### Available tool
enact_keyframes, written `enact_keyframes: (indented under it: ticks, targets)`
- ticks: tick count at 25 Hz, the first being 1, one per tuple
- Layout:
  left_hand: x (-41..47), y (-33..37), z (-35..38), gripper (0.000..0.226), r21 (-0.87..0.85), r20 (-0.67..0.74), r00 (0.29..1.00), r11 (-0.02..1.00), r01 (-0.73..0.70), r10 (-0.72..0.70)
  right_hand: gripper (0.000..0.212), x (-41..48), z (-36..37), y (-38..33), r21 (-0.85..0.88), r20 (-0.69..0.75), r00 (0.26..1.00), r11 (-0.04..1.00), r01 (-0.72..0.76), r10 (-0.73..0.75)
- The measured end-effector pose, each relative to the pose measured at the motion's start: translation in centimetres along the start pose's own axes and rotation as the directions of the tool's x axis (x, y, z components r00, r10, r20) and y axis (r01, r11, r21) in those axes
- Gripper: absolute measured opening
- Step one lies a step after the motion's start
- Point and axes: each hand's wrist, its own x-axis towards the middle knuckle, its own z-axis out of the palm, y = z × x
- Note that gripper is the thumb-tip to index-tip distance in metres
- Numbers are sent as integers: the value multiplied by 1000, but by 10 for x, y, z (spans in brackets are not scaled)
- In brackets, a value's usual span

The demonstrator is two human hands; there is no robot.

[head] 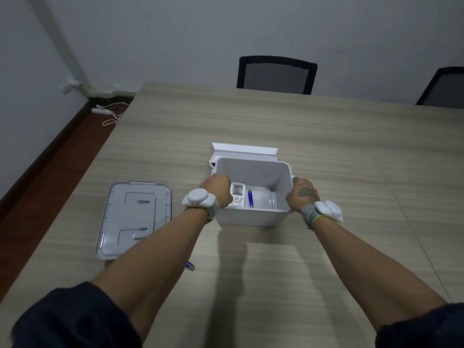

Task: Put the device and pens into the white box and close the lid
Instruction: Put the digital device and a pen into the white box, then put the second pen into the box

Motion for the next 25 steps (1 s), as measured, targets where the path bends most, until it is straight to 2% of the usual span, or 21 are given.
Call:
enact_keyframes:
  ticks: [5,8,10,12,15,17,20,22,25]
  targets:
    - [-21,-9,1,24,17,-4,1000,1000,-19,19,39,-7,8,-2,-1,11,1000,1000,17,-17]
    - [-38,-25,7,19,-75,-149,988,997,-35,24,37,-14,10,-4,33,16,1000,999,4,-4]
    - [-51,-40,13,16,-160,-289,955,987,13,-59,37,-17,13,-5,49,0,1000,999,-6,6]
    - [-67,-56,24,15,-248,-321,927,962,114,-193,36,-20,16,-6,50,-18,1000,999,-2,3]
    - [-91,-78,56,15,-305,-188,907,900,312,-378,36,-22,19,-5,48,-35,999,999,-9,10]
    - [-103,-88,81,17,-232,-14,895,872,432,-447,37,-21,19,-4,43,-42,999,999,-13,15]
    - [-110,-98,108,29,-143,199,848,841,521,-491,37,-19,15,-5,53,-65,998,999,-9,13]
    - [-111,-101,121,37,-111,254,826,833,543,-504,36,-18,14,-5,53,-68,998,999,-12,16]
    - [-109,-96,129,42,-93,256,828,840,534,-498,36,-20,14,-5,47,-55,998,999,-19,22]
